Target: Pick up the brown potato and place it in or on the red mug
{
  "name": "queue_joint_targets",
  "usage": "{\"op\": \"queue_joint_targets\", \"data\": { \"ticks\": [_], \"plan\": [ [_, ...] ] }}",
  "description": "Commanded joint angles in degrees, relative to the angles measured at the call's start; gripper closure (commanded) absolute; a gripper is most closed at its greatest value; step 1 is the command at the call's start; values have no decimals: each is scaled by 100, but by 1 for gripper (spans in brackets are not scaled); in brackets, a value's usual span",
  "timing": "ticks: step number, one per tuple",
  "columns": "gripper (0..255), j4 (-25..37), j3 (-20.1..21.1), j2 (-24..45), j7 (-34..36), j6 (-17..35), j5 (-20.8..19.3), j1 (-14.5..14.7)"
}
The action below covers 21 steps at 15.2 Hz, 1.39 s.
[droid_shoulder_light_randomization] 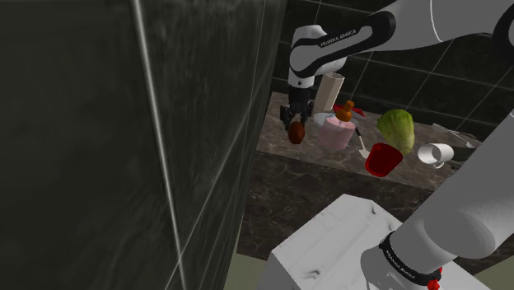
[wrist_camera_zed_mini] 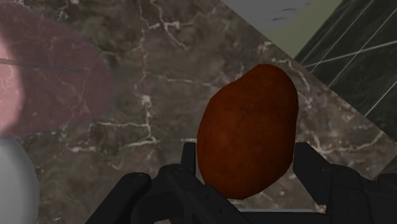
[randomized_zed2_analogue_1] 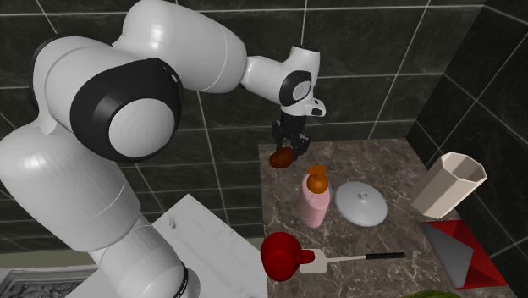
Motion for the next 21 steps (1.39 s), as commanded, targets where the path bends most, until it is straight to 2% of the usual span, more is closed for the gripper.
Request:
{"op": "queue_joint_targets", "data": {
  "ticks": [1, 21],
  "plan": [
    [255, 75, 6, -75, 8, -152, 1, 7],
    [255, 1156, 14, -490, -28, -1648, 1, 15]
  ]
}}
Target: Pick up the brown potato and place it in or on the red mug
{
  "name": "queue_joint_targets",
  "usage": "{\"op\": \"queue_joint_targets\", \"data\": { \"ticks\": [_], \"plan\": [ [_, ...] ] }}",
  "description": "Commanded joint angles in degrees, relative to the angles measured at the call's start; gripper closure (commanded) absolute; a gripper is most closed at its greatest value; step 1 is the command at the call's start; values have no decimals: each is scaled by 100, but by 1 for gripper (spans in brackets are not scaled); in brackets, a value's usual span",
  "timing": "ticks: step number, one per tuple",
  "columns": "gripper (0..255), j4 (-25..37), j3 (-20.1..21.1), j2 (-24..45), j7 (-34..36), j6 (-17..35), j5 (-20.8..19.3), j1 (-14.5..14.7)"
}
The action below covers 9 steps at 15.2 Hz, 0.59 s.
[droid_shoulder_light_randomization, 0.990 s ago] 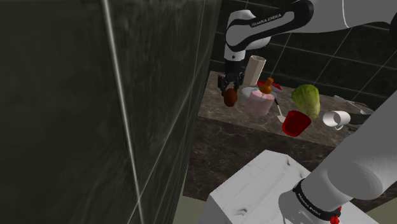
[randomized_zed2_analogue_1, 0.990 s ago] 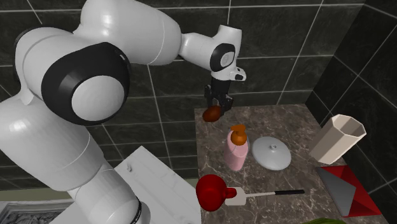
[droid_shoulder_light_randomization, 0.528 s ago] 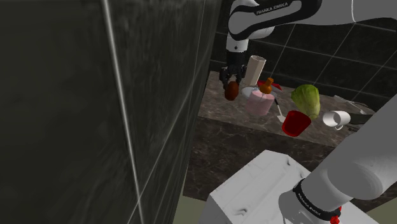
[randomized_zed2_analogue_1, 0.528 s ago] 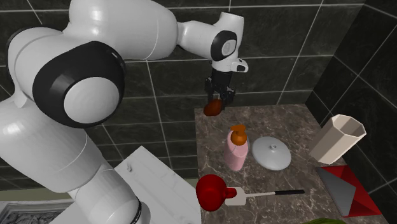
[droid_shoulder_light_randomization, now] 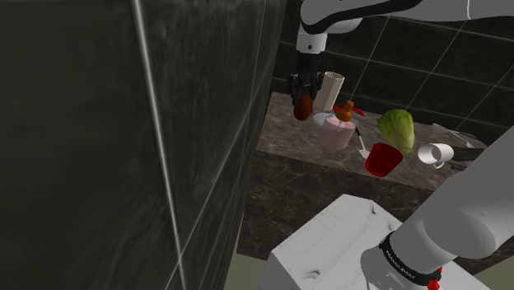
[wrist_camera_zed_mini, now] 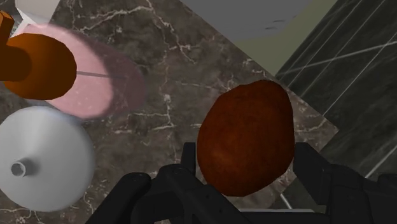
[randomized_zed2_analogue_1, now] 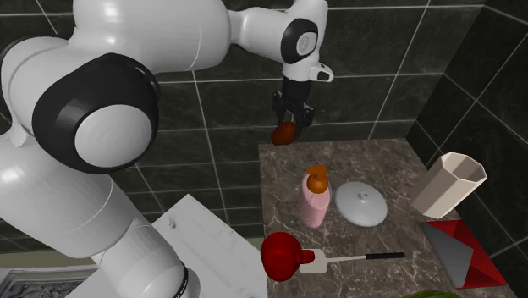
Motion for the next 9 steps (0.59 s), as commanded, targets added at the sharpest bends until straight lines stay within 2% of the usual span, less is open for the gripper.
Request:
{"op": "queue_joint_targets", "data": {
  "ticks": [1, 3, 9],
  "plan": [
    [255, 143, -2, -14, -10, -159, -1, -2],
    [255, 245, -2, -26, -13, -272, -1, -2],
    [255, -813, -302, -1027, -517, -189, -202, -270]
  ]
}}
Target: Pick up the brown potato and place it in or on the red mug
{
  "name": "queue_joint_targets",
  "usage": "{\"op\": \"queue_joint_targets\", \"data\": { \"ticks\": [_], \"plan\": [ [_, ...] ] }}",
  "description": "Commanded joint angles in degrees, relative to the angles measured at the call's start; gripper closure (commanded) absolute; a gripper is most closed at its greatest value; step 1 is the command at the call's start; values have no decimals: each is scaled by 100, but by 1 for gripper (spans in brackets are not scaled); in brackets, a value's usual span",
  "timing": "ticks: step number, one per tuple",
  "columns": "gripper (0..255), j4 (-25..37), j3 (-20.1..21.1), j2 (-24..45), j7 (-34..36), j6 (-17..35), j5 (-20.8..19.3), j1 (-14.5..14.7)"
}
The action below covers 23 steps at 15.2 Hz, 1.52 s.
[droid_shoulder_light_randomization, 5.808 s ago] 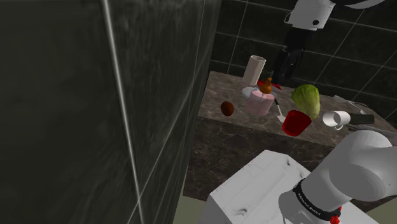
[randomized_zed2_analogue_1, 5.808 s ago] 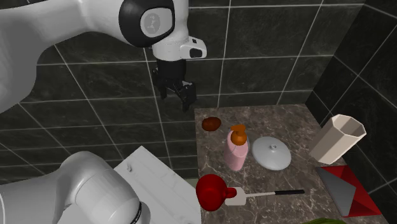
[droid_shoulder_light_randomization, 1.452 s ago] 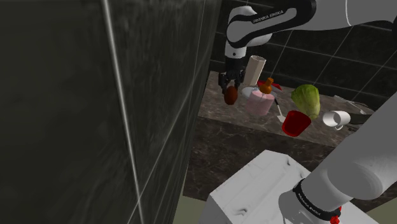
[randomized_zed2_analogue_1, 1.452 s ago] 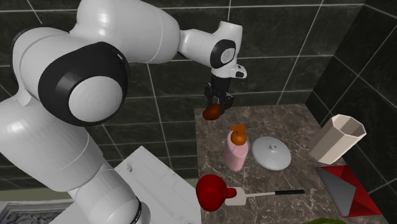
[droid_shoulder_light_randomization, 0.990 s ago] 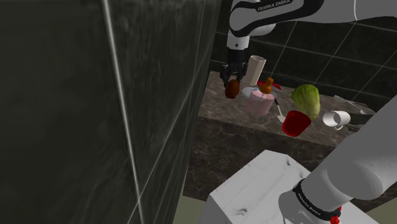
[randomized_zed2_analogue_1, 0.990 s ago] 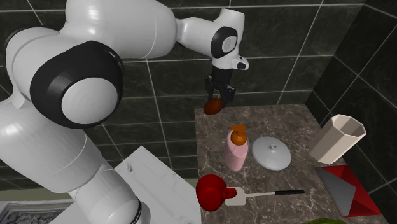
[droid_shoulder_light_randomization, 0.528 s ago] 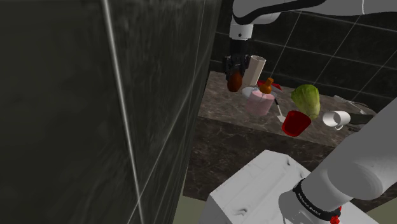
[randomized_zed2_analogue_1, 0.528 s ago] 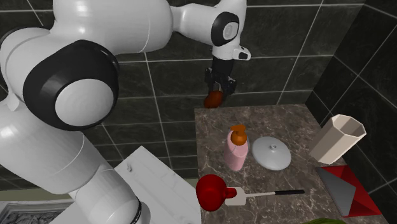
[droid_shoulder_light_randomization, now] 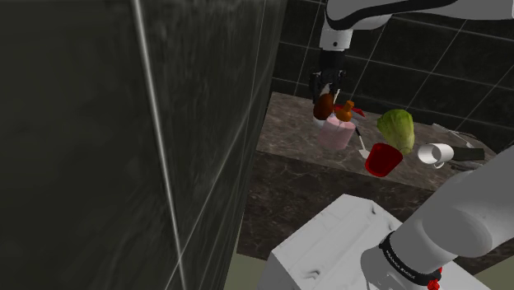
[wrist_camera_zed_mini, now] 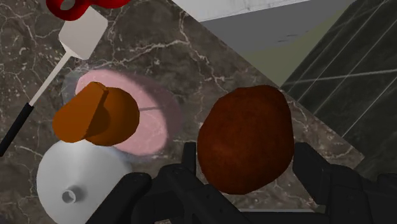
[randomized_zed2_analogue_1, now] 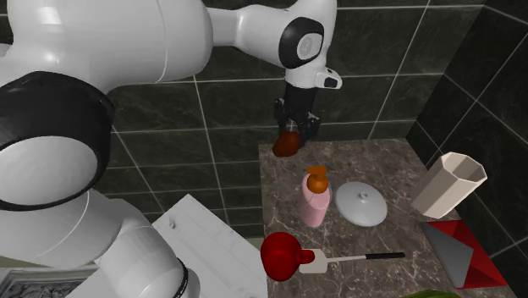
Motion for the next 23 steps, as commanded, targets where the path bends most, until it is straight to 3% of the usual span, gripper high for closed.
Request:
{"op": "queue_joint_targets", "data": {
  "ticks": [1, 16, 18, 23],
  "plan": [
    [255, -300, -100, -316, -164, -6, -80, -86],
    [255, -1782, -1161, -2281, -1677, -286, -1105, -959],
    [255, -1869, -1335, -2469, -1913, -339, -1282, -1095],
    [255, -2234, -1403, -2450, -1867, 44, -1337, -1112]
  ]
}}
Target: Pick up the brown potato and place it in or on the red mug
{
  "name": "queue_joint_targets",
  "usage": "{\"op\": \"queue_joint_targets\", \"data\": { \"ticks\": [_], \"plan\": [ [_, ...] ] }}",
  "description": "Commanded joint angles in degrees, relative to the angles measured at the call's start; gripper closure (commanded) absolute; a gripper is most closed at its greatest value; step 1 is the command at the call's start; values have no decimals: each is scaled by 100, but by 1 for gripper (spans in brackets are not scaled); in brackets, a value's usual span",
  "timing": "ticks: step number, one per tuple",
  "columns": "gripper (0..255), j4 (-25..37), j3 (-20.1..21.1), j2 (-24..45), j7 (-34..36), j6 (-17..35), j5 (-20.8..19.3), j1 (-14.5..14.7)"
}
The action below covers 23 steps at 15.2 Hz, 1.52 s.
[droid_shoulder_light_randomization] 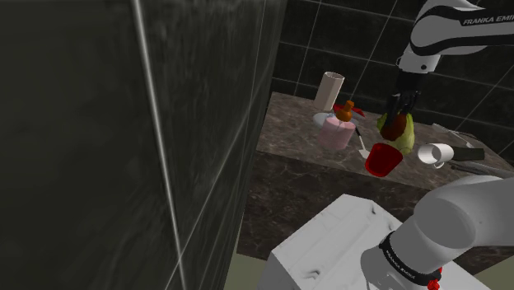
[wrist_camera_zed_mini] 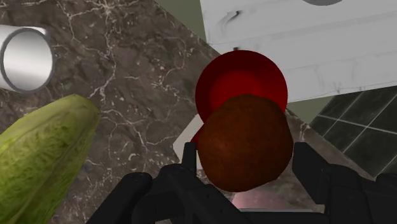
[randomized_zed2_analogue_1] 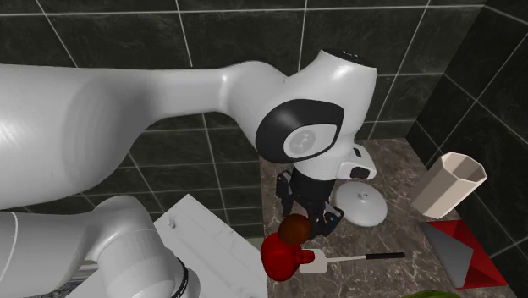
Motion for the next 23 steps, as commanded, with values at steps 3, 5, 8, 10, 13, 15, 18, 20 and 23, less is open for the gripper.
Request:
{"op": "queue_joint_targets", "data": {
  "ticks": [3, 5, 8, 10, 13, 15, 18, 20, 23],
  "plan": [
    [255, -286, -59, 29, 35, 316, -49, -15],
    [255, -420, -90, 56, 52, 476, -73, -22],
    [255, -612, -138, 109, 78, 721, -110, -31],
    [255, -736, -172, 152, 95, 887, -135, -37],
    [255, -779, -184, 169, 101, 948, -144, -38],
    [255, -779, -184, 170, 101, 948, -144, -39],
    [255, -779, -184, 170, 101, 948, -144, -39],
    [0, -773, -191, 183, 94, 956, -147, -40],
    [0, -779, -191, 180, 95, 960, -148, -40]
  ]
}}
